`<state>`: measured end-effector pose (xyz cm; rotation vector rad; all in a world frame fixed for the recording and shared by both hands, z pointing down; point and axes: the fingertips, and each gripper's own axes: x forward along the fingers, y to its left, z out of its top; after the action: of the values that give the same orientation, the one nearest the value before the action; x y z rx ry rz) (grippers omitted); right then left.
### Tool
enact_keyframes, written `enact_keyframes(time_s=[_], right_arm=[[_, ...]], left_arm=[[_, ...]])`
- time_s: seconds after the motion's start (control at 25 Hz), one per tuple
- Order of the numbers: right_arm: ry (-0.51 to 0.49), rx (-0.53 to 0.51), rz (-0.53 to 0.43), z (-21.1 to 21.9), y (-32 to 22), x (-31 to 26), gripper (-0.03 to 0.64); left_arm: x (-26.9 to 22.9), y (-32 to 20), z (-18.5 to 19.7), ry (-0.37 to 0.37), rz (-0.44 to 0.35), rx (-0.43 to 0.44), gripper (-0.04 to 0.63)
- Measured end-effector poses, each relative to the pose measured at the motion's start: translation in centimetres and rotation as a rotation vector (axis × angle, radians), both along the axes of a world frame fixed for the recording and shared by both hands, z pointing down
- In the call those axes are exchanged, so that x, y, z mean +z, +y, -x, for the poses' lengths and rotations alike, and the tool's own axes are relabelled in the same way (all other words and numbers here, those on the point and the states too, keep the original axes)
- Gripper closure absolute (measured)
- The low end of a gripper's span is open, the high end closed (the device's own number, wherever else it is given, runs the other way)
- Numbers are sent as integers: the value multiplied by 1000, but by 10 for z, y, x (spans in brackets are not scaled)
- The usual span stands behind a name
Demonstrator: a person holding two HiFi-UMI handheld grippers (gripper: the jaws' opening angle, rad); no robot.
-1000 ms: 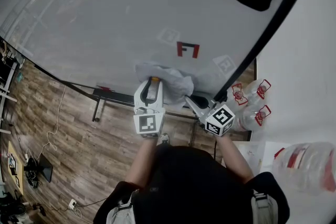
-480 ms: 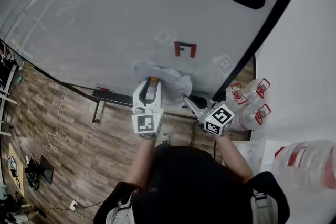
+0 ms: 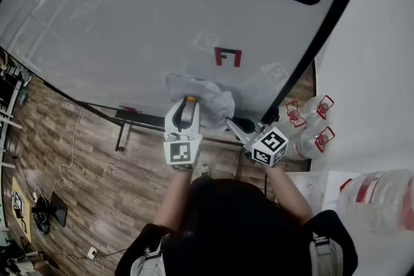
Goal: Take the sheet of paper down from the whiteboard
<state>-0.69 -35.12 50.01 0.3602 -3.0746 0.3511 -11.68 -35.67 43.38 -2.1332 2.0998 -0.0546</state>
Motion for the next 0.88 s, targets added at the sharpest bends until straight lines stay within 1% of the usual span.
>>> enact_keyframes(time_s=[0.44, 0.6, 0.88], right_arm=[[0, -18, -2, -3, 22, -1, 612], [7, -7, 27, -13, 32, 4, 612], [97, 44, -3, -38, 43, 21, 612]], left_arm=[[3, 28, -5, -1, 17, -22, 460], [6, 45, -12, 4, 20, -35, 460], [17, 76, -25, 11, 34, -62, 460]])
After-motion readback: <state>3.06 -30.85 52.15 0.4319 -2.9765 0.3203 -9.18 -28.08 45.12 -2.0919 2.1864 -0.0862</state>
